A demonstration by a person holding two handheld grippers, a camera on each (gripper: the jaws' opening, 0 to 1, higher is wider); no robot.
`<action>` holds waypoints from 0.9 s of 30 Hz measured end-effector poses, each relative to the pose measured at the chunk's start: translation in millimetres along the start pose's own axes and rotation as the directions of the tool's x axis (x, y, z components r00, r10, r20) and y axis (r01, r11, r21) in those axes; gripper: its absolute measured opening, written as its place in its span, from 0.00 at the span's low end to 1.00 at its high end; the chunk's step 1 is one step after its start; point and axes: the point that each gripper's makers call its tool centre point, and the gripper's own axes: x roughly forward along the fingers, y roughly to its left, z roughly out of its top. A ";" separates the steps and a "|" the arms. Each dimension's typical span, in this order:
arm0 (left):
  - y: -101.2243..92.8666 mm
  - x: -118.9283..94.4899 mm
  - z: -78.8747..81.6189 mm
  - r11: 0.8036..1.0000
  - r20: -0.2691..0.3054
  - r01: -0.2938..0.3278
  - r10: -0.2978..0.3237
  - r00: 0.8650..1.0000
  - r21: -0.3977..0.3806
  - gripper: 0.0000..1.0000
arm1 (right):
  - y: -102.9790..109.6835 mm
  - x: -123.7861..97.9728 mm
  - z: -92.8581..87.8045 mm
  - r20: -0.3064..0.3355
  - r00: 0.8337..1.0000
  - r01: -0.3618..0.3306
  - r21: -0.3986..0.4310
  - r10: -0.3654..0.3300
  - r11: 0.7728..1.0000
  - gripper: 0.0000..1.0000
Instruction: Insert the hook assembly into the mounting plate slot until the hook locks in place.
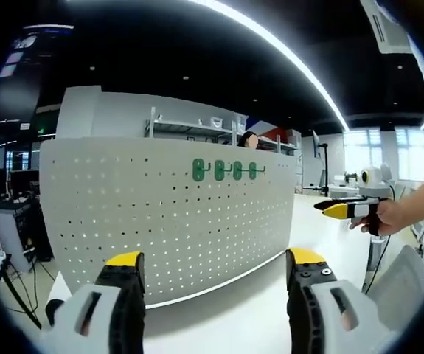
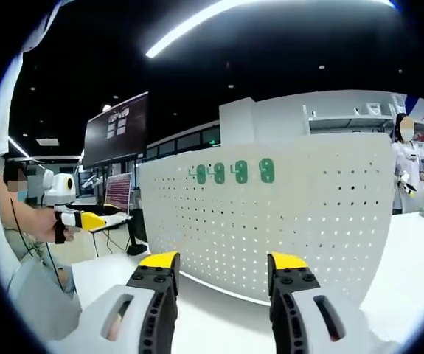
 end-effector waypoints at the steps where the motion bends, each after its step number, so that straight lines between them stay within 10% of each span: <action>1: -0.4 -1.4 -0.4 1.000 0.000 0.000 0.000 1.000 0.002 0.81 | 0.6 -0.9 -0.1 0.001 1.000 0.001 0.002 -0.001 1.000 0.47; 27: 9.1 -41.6 -28.6 0.999 -0.038 -0.040 0.038 0.999 -0.028 0.87 | 4.2 -53.0 -32.1 -0.050 0.998 0.046 0.051 -0.043 0.998 0.56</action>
